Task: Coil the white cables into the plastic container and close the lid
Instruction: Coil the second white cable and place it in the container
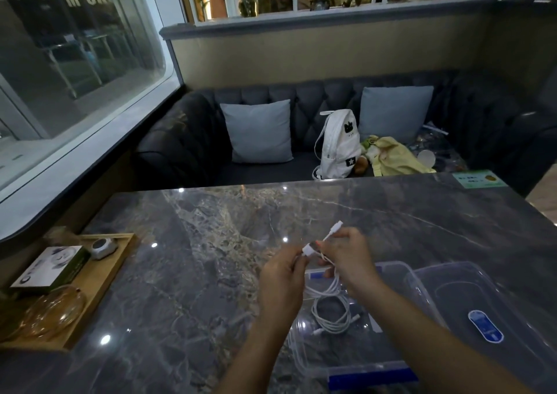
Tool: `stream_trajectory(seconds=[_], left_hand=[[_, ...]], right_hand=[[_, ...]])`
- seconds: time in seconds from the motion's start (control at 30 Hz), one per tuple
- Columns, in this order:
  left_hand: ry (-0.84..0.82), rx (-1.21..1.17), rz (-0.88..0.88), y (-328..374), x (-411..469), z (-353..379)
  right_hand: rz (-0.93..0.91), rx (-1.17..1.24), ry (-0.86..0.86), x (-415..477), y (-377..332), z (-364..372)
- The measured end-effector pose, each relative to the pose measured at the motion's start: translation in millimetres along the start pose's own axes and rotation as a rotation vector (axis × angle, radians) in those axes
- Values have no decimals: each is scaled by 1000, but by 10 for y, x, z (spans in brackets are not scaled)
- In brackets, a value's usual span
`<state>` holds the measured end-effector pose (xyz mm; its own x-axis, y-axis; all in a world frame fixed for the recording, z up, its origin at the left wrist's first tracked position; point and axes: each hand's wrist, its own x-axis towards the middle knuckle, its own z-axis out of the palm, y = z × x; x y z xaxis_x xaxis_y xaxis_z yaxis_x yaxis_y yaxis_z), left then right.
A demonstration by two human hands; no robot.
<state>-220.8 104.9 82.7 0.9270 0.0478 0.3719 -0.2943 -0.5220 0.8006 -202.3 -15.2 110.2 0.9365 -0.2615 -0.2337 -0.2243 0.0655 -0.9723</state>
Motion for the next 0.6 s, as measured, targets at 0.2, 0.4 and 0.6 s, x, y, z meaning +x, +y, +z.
stream_trajectory(seconds=[0.2,0.4,0.6], left_hand=[[29,78,117,11,-14,43],[11,100,187,-97,-74,21],[-138,304,199,-44,-30,36]], right_hand=[[-421,-1070,-77,-85,174,77],[-339,-1021,-562,32,3,-148],[-455,-1060,-621,152,34,-292]])
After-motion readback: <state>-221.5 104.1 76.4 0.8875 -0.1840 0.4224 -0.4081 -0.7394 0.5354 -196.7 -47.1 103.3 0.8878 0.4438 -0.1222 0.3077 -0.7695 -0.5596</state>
